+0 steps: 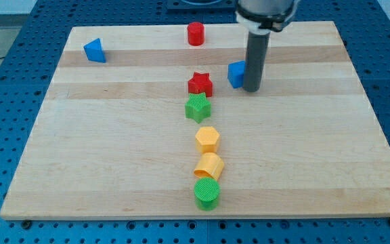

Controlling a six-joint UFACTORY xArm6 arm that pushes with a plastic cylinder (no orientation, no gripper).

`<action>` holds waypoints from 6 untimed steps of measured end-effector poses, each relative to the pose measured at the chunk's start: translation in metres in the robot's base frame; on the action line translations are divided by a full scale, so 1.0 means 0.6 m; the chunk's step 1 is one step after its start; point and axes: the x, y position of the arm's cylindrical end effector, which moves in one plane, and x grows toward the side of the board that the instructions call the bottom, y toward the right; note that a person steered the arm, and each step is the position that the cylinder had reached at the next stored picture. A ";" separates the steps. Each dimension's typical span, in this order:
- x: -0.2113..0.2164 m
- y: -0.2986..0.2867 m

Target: Push the blue cube towards the red circle

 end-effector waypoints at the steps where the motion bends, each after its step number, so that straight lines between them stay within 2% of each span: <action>1: -0.081 0.000; 2: -0.135 -0.061; 3: -0.035 0.017; 4: -0.001 -0.033; 5: -0.066 -0.096; 6: -0.102 -0.103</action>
